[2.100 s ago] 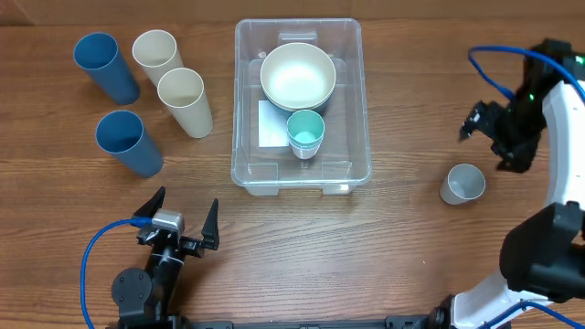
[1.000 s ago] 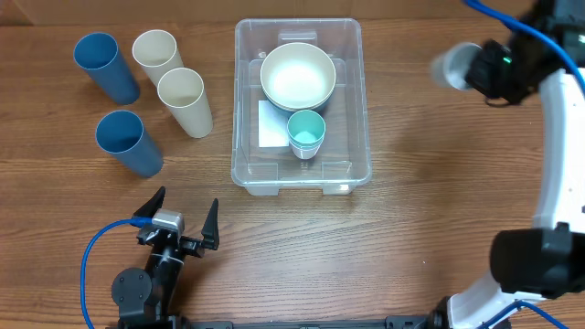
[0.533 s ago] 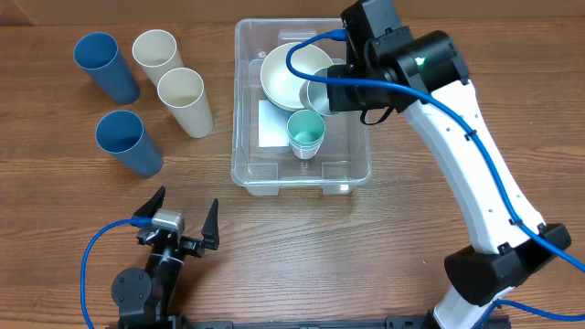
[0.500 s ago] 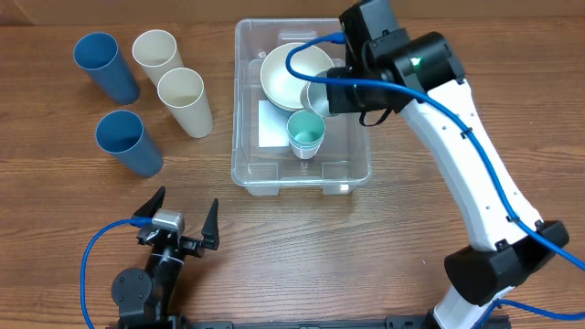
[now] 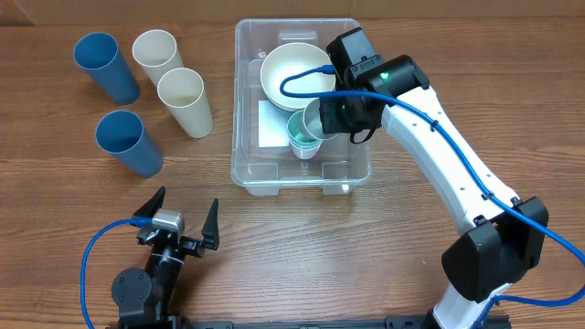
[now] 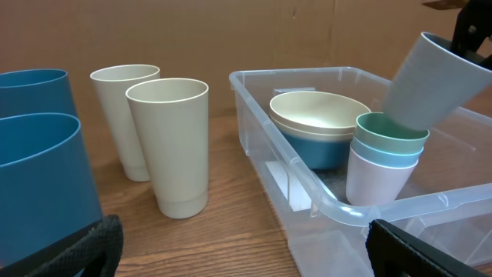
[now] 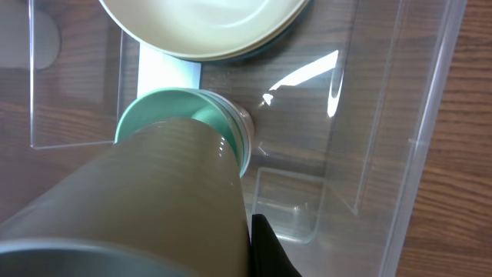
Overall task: Pack container
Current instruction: 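Stack the grey cup onto the cup stack in the bin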
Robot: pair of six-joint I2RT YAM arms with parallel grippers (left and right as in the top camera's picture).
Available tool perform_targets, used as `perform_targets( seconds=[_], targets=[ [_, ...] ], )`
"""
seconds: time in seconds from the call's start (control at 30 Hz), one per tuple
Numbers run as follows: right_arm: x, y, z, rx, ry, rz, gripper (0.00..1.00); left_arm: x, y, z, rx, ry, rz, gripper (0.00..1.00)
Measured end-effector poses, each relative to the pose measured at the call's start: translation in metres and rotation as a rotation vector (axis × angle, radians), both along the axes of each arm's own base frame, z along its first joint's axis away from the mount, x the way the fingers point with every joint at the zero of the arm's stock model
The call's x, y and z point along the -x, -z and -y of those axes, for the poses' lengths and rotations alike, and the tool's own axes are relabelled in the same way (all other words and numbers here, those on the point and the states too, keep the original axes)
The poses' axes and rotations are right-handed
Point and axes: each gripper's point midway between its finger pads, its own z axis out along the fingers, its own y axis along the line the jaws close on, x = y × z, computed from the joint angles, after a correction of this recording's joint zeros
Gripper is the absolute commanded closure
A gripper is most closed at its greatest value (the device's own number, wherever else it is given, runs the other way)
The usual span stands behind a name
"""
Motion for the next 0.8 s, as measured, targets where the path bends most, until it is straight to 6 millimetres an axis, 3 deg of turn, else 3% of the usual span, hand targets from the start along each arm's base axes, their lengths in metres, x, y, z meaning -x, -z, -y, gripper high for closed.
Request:
perform_targets(
  seconds=[0.07,0.1,0.13,0.17,0.37,0.5,0.53,0.6,0.63,0.7,0.73,0.8],
  targets=[
    [-0.002,-0.001,-0.001,-0.006,-0.001,0.009,0.92,0.0,0.0,0.0,0.0,0.0,0.0,0.0],
    [-0.003,-0.001,-0.003,-0.01,-0.003,0.012,0.69,0.0,0.0,0.0,0.0,0.0,0.0,0.0],
    [-0.005,-0.002,-0.005,-0.02,-0.009,0.021,0.36,0.0,0.0,0.0,0.0,0.0,0.0,0.0],
    [-0.005,-0.003,-0.007,-0.028,-0.022,0.025,0.23,0.0,0.0,0.0,0.0,0.0,0.0,0.0],
    [-0.006,-0.004,-0.01,-0.043,-0.032,0.03,0.25,0.0,0.0,0.0,0.0,0.0,0.0,0.0],
    [0.001,-0.004,-0.008,-0.036,-0.033,-0.001,0.16,0.0,0.0,0.0,0.0,0.0,0.0,0.0],
    [0.004,-0.008,-0.006,-0.03,-0.033,-0.013,0.14,0.0,0.0,0.0,0.0,0.0,0.0,0.0],
    [-0.002,-0.042,0.001,-0.045,-0.013,0.019,0.09,0.0,0.0,0.0,0.0,0.0,0.0,0.0],
    [-0.004,-0.056,0.008,-0.046,0.002,0.033,0.08,0.0,0.0,0.0,0.0,0.0,0.0,0.0],
    [-0.011,-0.09,0.042,-0.048,0.083,0.068,0.02,0.0,0.0,0.0,0.0,0.0,0.0,0.0],
    [-0.023,-0.113,0.08,-0.053,0.178,0.119,0.0,0.0,0.0,0.0,0.0,0.0,0.0,0.0],
    [-0.03,-0.122,0.148,-0.032,0.341,0.12,0.0,0.0,0.0,0.0,0.0,0.0,0.0,0.0]
  ],
)
